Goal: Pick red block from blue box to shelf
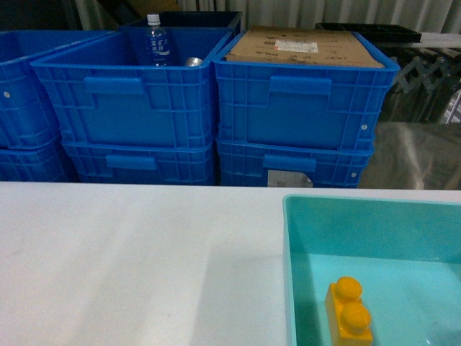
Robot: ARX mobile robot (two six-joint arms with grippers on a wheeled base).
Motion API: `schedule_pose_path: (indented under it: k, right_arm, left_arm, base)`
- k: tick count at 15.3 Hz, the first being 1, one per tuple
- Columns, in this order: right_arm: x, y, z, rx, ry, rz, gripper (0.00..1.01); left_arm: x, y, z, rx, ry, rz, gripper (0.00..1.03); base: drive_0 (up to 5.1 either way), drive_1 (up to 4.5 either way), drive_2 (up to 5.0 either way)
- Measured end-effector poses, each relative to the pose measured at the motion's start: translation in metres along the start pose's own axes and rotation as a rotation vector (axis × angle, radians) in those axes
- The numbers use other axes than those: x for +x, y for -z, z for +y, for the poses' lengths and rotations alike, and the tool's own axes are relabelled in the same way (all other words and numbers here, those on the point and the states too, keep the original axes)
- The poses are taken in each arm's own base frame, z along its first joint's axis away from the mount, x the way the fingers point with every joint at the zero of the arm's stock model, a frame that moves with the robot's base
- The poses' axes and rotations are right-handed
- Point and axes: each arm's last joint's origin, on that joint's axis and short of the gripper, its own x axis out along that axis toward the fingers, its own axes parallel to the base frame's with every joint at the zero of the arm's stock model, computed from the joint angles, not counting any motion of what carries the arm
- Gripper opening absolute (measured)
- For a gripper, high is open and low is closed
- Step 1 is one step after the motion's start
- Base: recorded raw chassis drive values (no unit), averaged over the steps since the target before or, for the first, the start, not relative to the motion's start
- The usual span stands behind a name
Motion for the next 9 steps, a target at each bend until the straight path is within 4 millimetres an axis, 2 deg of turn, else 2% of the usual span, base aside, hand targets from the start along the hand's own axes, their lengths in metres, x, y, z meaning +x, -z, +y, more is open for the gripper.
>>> schedule_pose_path:
  k: [4,9]
  right_arm:
    - [0.0000,-0.0003,0.0000,0.000,0.000,-0.003,0.98]
    - [0.0000,-0.0003,0.0000,0.000,0.000,-0.003,0.98]
  left_arm:
    - [0.0000,-0.0001,0.0000,0.000,0.000,-0.002,0.98]
    - [0.0000,0.0000,0.0000,0.000,0.000,-0.001,0.98]
  base:
    - [0.0,4.32,-4.3]
    - [0.0,0.00,0.0]
